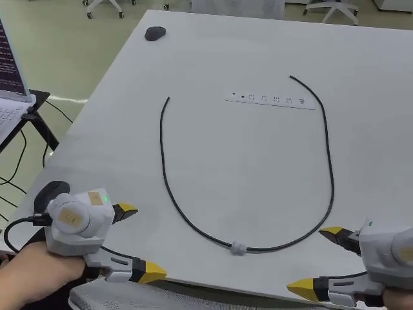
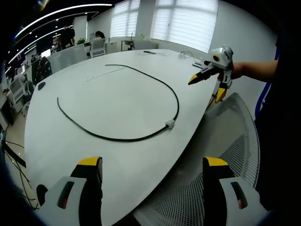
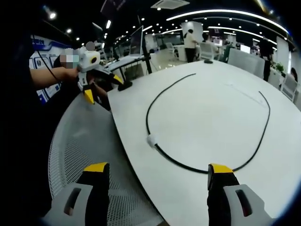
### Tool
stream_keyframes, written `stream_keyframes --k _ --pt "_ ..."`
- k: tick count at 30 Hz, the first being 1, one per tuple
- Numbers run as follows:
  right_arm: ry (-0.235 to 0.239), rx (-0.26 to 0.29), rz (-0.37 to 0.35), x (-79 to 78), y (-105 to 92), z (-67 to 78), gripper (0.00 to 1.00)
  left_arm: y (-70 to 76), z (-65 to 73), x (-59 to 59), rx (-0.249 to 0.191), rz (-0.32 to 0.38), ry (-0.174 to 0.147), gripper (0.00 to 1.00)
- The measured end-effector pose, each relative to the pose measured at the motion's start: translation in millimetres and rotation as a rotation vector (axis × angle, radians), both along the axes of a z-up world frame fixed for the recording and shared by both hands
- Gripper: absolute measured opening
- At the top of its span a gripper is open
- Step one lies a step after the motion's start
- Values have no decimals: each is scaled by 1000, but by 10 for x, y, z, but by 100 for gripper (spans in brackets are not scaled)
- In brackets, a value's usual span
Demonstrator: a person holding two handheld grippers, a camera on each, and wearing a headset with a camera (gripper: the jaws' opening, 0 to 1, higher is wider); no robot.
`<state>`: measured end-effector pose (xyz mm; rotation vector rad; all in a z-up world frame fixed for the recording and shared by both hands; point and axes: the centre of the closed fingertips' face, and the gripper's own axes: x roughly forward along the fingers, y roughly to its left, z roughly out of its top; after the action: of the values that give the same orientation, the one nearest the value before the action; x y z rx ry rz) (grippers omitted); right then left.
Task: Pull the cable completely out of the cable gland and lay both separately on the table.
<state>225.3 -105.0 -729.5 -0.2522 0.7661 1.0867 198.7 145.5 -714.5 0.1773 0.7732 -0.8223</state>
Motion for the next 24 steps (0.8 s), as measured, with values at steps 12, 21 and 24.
stream_keyframes --k 12,21,24 --pt "-4 -17 45 152 192 7 80 -45 -53 -35 2 -10 12 89" --pt "-5 -46 108 219 437 -67 71 -73 -83 21 -7 -5 14 91" --pt "-2 -60 127 232 499 -95 68 -90 -81 41 -13 -9 15 92"
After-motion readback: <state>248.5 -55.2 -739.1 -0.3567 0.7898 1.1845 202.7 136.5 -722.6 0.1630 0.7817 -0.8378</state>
